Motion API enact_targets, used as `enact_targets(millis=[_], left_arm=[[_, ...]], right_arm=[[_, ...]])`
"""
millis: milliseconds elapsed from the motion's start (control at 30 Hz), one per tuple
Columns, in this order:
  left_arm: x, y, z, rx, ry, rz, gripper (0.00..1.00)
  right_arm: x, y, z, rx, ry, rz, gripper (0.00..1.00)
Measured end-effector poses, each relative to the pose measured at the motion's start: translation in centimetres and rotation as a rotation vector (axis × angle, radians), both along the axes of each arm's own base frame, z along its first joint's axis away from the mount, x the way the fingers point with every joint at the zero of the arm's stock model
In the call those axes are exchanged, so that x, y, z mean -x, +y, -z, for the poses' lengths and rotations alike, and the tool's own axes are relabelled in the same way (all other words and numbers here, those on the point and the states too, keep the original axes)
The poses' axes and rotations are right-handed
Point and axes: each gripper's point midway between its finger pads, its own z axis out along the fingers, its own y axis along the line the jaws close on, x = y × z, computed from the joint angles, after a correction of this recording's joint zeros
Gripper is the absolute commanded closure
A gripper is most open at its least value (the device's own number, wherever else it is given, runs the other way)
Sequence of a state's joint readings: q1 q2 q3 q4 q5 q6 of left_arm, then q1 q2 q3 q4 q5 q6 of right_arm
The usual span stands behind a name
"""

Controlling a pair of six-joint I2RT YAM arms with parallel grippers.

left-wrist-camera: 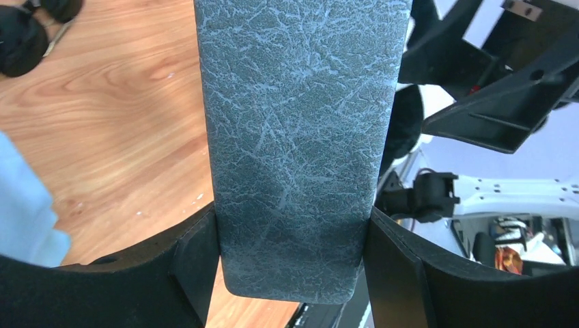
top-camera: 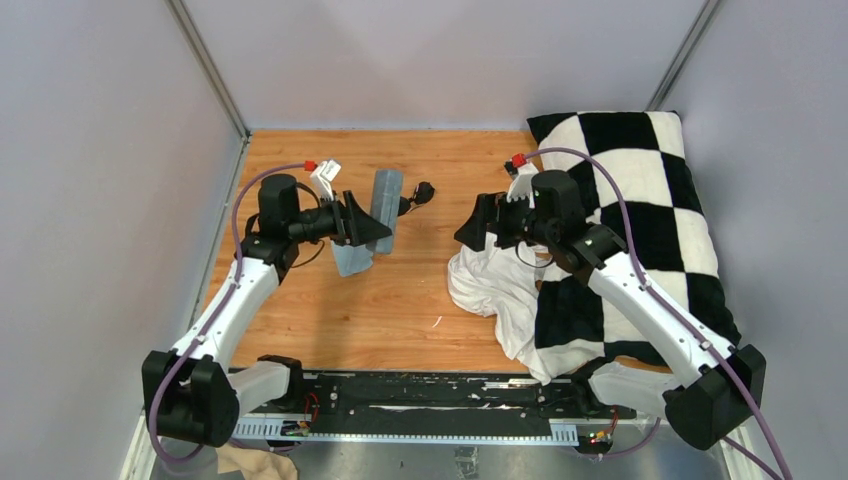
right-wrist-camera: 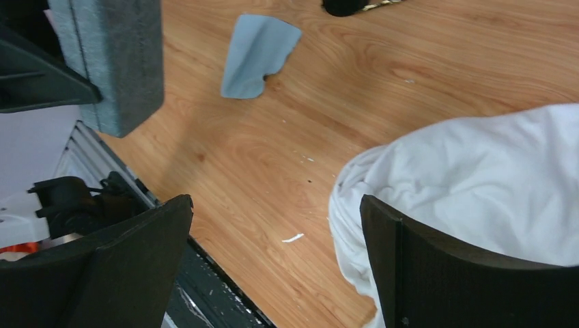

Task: Organize the sunglasses
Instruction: Place the sunglasses case at the center of the board.

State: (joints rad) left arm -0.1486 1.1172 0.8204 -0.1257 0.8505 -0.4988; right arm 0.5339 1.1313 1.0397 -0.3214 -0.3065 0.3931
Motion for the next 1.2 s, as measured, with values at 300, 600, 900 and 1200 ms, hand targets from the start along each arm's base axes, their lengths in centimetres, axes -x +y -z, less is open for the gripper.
enact_targets(millis=[300,600,900,1200], left_arm=[[-0.7,-1.8,2.0,-0.212,0.024,-0.048,0.65],[0.2,-0.1,11.9,-0.503,0.262,-0.335,0.58],[2.6,-2.7,16.5,-0.56,0.37,-0.488,0.21],[2.5,-6.4,15.4,-0.517,0.399,-0.46,0.0]], right_arm=[[-0.1,1.0,-0.3,-0.046,0.015,-0.019,0.01],[-1.0,-1.8,3.4,0.076,0.111,0.117,0.02],[-0.9,-3.6,5.2,0.167,0.154,0.186,0.02],[-0.7,-4.5,5.8,0.195,0.16,0.216,0.0]])
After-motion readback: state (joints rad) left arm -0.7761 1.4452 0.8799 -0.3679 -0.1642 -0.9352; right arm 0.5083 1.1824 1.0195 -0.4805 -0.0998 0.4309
